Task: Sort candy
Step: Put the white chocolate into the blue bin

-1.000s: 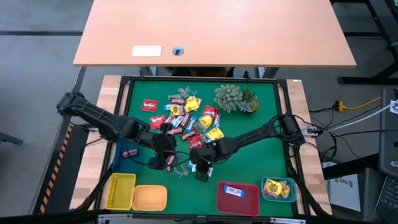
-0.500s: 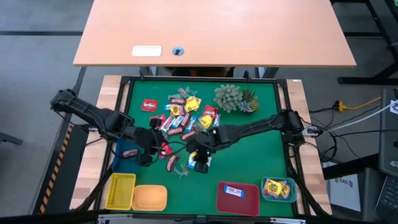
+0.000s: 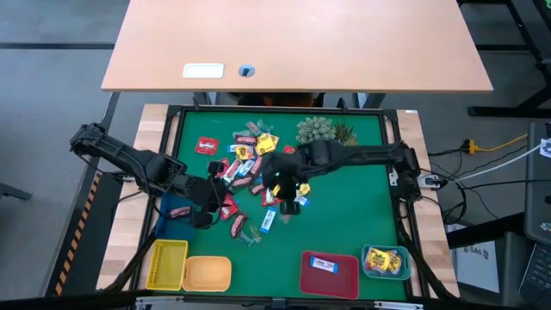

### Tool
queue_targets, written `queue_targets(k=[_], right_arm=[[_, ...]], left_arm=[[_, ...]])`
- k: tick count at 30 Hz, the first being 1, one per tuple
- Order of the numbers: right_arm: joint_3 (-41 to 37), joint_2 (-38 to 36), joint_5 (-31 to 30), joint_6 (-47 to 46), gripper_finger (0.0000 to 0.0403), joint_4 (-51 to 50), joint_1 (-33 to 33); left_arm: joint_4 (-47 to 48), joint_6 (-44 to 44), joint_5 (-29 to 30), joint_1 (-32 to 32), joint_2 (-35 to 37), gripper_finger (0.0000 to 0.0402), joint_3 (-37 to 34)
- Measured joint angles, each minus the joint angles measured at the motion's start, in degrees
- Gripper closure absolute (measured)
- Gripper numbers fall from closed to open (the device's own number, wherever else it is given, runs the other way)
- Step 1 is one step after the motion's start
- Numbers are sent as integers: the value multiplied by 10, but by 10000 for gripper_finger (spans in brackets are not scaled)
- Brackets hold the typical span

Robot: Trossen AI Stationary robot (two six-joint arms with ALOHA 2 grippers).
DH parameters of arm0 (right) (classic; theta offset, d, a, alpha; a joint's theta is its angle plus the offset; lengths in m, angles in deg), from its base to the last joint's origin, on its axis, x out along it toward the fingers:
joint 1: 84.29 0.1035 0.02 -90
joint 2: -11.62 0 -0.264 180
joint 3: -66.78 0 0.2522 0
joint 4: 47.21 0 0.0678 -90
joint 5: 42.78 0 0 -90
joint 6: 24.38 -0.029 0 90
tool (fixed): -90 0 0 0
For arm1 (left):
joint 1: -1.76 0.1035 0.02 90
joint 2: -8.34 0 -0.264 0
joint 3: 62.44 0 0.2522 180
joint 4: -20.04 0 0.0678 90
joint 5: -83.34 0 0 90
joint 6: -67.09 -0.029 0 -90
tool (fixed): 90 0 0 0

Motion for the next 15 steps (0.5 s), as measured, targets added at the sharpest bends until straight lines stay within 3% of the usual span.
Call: queue_targets(k=[5,12,15], right_arm=[[-39,-17,71,16,311,20,-32],[-122,-17,238,20,311,159,-56],[-148,-17,265,-3,311,214,-55]], left_arm=[[-64,-40,48,1,-25,260,0],[-111,-130,85,3,-76,260,0],[-121,-134,119,3,-91,260,0]])
